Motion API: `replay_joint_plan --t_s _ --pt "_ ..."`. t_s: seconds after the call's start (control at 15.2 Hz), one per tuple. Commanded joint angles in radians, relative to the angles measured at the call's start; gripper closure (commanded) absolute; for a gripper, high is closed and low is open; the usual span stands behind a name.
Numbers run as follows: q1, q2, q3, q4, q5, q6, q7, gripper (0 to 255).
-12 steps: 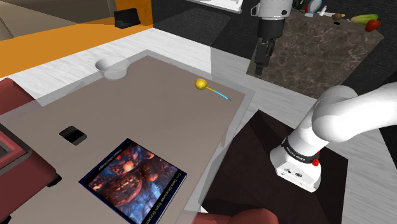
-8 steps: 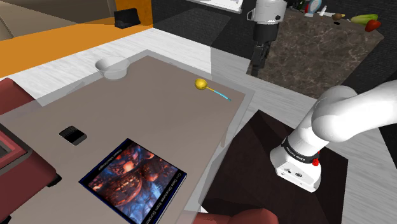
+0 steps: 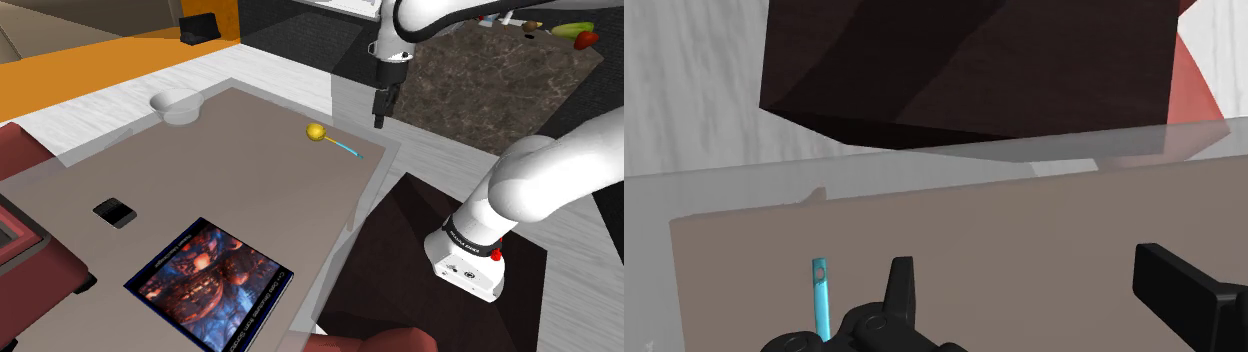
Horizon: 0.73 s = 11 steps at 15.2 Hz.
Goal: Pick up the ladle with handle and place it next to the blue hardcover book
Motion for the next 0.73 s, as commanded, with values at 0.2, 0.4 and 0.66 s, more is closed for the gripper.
replay_joint_plan --t_s 0.2,0.4,0.66 --pt "-0.016 0.172 -0.040 0.024 -0.013 0.156 -0.067 0" --pt "-0.024 0.285 -0.063 0.059 -0.012 0.237 -0.109 0" --pt "-0.036 0.441 -0.087 0.126 0.002 0.329 -0.169 0"
